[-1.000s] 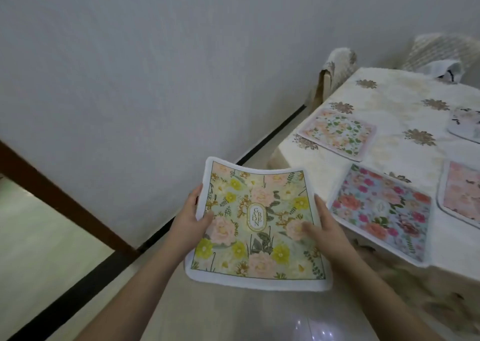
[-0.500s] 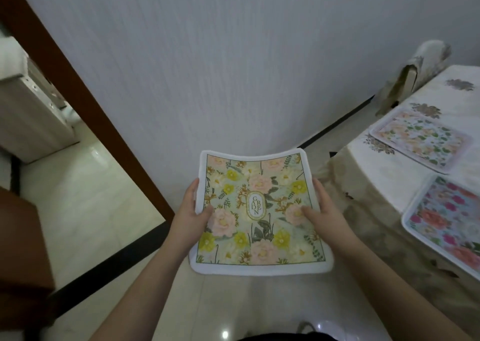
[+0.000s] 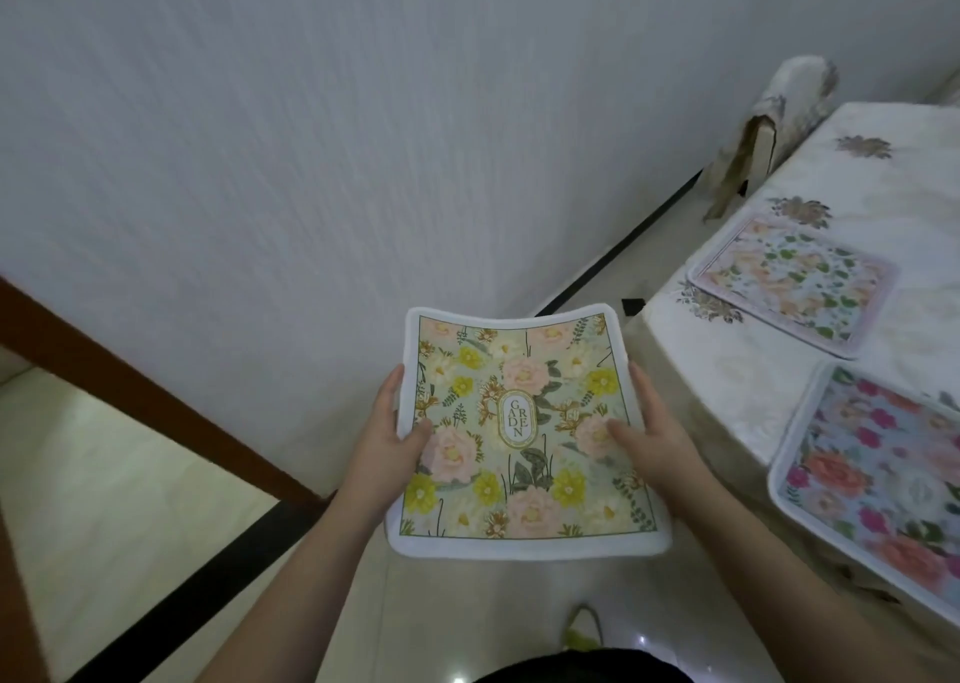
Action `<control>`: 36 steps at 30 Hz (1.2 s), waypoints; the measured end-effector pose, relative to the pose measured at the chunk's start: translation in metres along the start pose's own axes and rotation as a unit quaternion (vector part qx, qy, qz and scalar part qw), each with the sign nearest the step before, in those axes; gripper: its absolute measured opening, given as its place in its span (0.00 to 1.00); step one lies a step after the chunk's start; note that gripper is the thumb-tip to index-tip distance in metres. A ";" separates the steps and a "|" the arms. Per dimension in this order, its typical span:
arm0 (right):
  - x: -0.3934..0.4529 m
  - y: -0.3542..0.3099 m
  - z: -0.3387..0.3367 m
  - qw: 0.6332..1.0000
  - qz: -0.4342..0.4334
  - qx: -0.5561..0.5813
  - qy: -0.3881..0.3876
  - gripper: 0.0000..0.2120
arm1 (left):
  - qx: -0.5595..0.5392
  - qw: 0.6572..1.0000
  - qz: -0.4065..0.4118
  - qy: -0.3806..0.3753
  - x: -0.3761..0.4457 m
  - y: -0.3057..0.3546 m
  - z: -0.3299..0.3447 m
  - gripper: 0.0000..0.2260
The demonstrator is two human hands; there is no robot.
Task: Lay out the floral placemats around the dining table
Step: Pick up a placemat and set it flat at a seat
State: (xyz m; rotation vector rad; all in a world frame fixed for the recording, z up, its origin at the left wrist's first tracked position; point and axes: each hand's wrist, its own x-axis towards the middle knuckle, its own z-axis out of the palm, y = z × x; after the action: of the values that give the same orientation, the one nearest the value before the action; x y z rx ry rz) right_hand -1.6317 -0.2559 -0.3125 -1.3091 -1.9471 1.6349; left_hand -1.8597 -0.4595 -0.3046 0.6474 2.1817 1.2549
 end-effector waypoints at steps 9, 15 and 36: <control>0.079 -0.010 -0.049 1.000 -0.014 0.000 0.020 0.35 | 0.001 1.000 -0.004 -0.003 0.071 0.038 0.045 0.30; 0.120 -0.028 -0.028 1.000 -0.022 0.000 0.005 0.32 | 0.017 1.000 -0.010 0.004 0.120 0.042 0.032 0.30; 0.258 -0.126 0.085 0.993 0.025 -0.021 0.114 0.36 | 0.004 0.996 0.050 -0.076 0.353 0.035 -0.049 0.33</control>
State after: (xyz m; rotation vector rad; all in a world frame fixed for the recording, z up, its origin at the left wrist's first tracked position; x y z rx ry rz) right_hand -1.8900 -0.1049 -0.3110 -1.4998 -1.8346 1.4020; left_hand -2.1481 -0.2491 -0.3276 0.8374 2.0519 1.2071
